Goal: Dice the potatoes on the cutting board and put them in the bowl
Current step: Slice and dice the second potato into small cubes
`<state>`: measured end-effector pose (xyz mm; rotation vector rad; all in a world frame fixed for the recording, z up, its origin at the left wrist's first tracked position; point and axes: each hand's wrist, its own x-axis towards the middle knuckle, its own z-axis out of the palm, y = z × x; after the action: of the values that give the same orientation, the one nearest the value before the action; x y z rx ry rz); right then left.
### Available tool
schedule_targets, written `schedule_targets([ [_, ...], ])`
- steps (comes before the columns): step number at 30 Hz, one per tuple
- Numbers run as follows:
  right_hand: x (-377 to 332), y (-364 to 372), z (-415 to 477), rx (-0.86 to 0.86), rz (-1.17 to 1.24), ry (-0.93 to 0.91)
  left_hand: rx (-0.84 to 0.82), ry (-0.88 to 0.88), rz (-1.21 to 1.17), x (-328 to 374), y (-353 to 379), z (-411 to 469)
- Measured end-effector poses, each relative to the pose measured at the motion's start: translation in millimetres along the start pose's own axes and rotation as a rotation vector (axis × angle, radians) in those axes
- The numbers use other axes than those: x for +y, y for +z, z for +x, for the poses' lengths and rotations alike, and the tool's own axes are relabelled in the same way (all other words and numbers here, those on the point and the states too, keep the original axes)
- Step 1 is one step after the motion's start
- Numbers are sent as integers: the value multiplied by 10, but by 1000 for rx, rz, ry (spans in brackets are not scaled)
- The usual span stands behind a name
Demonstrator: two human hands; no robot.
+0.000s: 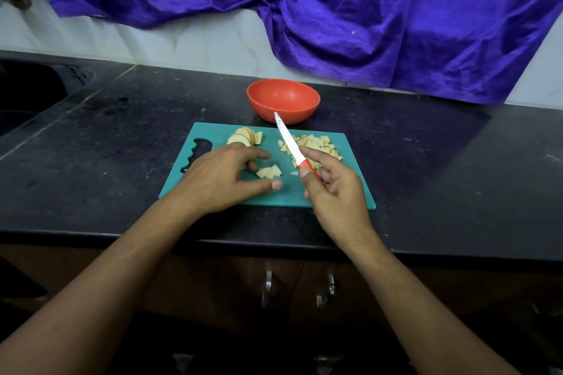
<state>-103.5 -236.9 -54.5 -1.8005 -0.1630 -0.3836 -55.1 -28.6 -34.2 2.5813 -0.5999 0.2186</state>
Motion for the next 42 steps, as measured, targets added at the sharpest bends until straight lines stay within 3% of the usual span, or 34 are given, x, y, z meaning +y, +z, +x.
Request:
schedule_targets([
  [3,0,-3,-7,-2,1,0,-62,14,76,1,-11,36],
  [13,6,3,-21,19,-70,13,218,-181,127,180,193,-27],
  [15,-16,8,-49,37,-225,-25,242,-205,137,206,211,-49],
  [19,-170,-11,-144,-53,-766,-63,187,-226,30,175,142,-75],
  [24,-271,8,-94,-179,-953,-23,59,-252,-119,90,6,-56],
  [31,-343,-72,96,-402,-981,-81,71,-256,-204,53,7,-83],
  [36,-253,-68,235,-443,-952,-152,72,-256,-265,35,15,-81],
  [42,-281,-85,157,-268,-860,-24,-34,-237,-198,-8,-47,-29],
])
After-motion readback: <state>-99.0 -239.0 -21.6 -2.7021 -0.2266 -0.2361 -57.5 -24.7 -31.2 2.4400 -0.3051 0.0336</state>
